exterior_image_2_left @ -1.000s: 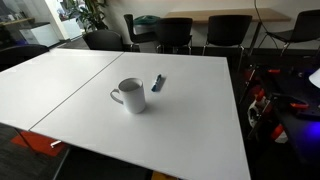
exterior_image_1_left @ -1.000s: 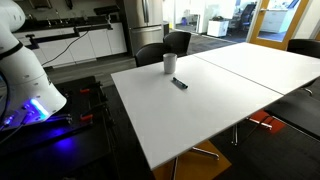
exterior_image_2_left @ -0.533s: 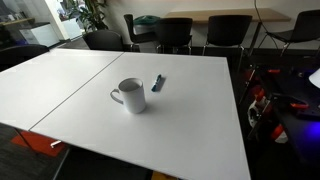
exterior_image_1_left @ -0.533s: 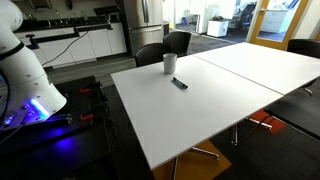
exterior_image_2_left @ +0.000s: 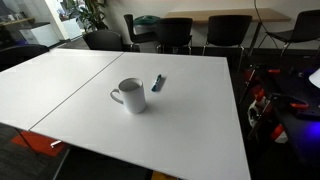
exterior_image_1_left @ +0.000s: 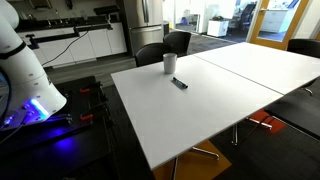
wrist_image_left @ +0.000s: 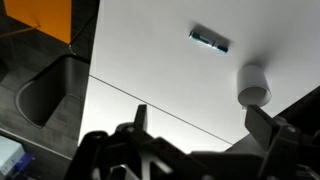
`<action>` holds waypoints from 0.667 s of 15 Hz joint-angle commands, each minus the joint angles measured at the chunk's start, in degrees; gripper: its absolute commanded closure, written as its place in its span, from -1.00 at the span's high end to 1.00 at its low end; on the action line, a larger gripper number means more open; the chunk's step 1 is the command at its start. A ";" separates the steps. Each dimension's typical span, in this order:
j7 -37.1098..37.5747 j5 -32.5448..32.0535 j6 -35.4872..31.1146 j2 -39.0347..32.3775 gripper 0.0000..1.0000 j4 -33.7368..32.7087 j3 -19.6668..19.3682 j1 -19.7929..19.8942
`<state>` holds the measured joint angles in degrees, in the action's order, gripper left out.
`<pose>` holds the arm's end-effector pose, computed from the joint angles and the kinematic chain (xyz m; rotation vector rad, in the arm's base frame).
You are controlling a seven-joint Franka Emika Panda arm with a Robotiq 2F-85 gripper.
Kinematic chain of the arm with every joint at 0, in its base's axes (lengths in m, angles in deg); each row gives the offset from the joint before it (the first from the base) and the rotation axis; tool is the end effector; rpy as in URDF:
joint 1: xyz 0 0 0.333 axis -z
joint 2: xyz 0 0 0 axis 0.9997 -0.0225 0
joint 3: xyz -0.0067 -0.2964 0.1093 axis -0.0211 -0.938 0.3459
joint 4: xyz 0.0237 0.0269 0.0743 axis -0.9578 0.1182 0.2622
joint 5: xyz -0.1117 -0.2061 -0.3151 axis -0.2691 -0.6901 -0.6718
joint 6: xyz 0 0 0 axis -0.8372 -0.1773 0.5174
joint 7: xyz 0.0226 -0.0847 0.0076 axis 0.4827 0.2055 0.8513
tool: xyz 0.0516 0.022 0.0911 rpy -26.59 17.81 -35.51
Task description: Put the marker in the mug
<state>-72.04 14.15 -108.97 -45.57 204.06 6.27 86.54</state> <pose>0.4518 -0.0672 0.5101 2.8155 0.6242 0.6235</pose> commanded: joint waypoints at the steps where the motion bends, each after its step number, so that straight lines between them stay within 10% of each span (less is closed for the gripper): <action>1: -13.02 3.83 -1.94 -4.71 1.00 -2.20 -2.89 -3.98; 10: -51.40 17.21 -3.34 -18.76 1.00 -8.59 -4.03 -5.49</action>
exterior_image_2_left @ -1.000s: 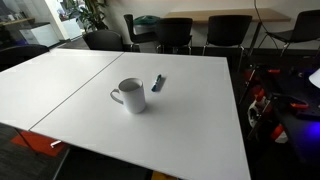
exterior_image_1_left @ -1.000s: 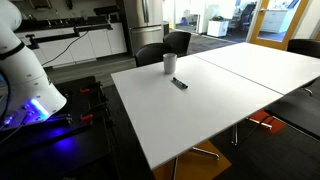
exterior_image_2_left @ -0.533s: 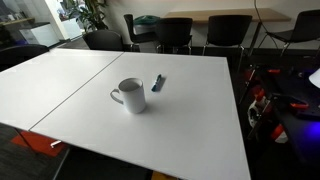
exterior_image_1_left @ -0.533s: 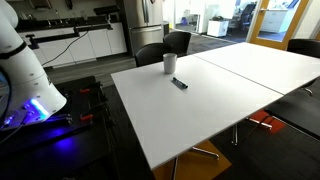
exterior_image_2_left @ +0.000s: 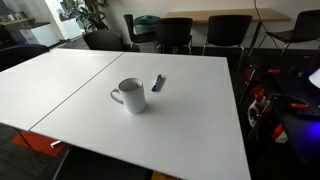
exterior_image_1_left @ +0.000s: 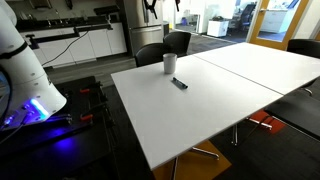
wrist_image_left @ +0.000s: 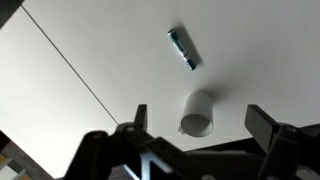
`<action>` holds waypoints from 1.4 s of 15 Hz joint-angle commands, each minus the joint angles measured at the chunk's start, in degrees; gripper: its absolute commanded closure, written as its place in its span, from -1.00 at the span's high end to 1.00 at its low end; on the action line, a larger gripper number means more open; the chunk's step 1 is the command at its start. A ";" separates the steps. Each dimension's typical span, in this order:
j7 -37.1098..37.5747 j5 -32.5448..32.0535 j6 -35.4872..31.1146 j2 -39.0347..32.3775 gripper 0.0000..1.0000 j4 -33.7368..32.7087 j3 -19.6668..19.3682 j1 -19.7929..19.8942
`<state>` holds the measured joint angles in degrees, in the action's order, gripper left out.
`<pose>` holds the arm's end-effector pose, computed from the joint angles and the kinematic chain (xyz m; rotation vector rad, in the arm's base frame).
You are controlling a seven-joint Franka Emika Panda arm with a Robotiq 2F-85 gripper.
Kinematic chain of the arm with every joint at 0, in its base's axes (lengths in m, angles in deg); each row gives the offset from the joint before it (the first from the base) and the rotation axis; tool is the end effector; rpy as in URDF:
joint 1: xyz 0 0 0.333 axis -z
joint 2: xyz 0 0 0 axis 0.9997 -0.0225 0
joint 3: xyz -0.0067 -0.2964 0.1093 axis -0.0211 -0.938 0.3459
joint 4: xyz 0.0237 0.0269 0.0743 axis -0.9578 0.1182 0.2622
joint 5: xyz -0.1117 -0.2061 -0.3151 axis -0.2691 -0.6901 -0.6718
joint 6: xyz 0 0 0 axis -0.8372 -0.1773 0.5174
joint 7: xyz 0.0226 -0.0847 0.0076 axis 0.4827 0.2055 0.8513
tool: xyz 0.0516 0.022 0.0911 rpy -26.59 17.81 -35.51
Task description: Put the marker in the mug
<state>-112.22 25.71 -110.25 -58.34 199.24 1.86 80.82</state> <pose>0.5024 -0.0605 0.4475 2.5777 1.4554 0.4790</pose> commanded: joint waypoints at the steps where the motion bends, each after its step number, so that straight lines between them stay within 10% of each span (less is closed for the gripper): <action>1: -15.03 8.06 -2.03 -7.71 1.00 -4.75 0.77 0.57; 6: -27.77 16.68 -0.17 -16.35 1.00 -9.27 5.46 5.07; 21: -27.64 15.55 -1.48 -23.25 1.00 -9.94 12.59 11.88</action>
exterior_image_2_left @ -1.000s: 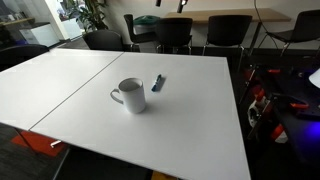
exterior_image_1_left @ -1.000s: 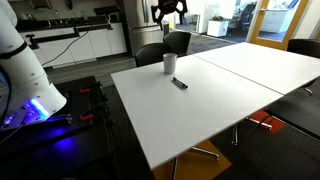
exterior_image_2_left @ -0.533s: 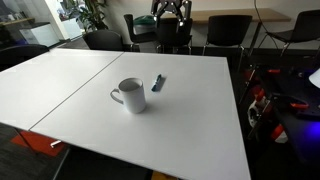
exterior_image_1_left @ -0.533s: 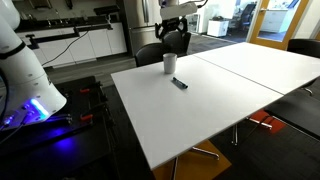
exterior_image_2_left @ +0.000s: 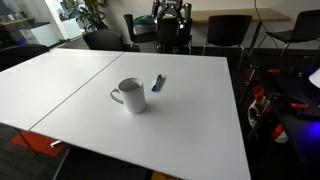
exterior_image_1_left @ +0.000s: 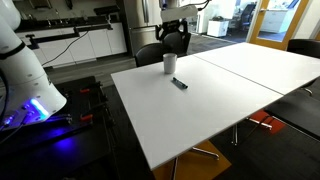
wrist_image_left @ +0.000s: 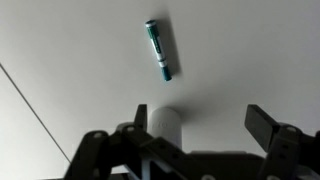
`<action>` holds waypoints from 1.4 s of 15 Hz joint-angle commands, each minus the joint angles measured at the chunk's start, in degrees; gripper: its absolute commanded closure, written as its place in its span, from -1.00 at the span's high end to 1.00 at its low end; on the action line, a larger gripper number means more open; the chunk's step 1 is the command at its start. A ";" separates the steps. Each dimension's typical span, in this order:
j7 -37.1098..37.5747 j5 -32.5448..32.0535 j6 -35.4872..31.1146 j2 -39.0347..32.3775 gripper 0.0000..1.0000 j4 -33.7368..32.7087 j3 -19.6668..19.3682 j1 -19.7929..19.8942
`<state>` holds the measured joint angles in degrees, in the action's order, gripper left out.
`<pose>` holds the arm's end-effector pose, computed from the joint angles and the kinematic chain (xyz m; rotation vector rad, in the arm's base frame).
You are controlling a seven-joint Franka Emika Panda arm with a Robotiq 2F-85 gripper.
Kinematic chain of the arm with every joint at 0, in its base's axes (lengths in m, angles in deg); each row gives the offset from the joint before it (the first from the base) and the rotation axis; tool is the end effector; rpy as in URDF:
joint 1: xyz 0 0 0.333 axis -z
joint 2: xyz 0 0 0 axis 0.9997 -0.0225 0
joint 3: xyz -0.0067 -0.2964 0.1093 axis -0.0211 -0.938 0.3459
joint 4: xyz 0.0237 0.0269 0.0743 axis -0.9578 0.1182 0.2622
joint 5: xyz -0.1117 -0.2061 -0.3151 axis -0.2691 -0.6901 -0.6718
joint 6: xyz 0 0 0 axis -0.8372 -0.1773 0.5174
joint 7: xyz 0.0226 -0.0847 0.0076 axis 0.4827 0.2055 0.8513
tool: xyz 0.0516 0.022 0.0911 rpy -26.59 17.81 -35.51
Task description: Put the marker in the mug
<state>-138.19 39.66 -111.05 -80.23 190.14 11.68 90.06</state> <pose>0.5653 -0.0598 0.3193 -2.4761 -1.8996 -0.3434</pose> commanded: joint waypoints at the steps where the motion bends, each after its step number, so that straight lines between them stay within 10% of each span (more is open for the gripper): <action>1: -1.08 1.35 -1.48 -2.67 1.00 -1.46 3.17 2.83; 11: 1.64 -4.26 -14.17 -15.03 1.00 -5.57 7.70 5.25; 21: 0.32 -8.22 -11.91 -25.78 1.00 -13.02 12.35 10.57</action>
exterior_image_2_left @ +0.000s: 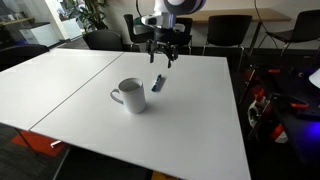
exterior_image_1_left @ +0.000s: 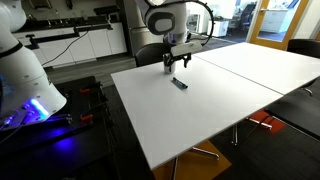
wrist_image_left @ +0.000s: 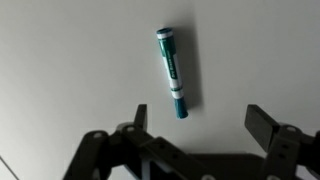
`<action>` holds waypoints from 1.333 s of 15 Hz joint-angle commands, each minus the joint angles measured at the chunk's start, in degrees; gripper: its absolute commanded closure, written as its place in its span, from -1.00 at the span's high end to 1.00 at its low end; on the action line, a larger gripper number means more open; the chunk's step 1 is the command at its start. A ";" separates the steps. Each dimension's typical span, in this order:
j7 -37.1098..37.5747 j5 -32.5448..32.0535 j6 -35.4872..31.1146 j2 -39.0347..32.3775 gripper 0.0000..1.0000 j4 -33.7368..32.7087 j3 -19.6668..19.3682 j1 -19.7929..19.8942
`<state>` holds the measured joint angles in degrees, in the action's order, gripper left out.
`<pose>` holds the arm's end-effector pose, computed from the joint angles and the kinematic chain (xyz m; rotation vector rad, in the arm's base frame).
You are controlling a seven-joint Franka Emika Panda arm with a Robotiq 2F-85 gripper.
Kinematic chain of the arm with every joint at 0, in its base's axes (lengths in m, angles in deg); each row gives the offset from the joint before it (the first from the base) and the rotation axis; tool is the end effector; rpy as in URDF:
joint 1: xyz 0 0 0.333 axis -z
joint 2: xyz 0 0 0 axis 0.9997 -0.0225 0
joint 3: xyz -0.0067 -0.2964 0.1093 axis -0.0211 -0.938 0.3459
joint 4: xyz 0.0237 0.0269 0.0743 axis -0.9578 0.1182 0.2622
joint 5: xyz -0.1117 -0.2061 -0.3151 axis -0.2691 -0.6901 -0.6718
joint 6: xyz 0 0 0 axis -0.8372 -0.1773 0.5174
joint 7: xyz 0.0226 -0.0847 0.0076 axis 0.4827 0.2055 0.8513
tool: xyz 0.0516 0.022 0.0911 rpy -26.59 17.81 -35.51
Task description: Put the marker in the mug
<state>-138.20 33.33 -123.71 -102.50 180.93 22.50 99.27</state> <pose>0.6101 -0.0534 0.1766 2.4085 1.9809 0.2972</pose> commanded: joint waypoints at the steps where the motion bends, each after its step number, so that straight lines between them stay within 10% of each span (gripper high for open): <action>1: 1.06 -2.63 0.40 -4.55 1.00 -4.46 1.32 0.99; 18: 13.23 -13.46 0.65 -13.68 0.99 -11.17 -0.85 -1.87; 20: 13.79 -13.65 0.65 -14.13 0.71 -11.48 -0.72 -1.74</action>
<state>-126.99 21.47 -123.77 -115.60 171.21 22.29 97.96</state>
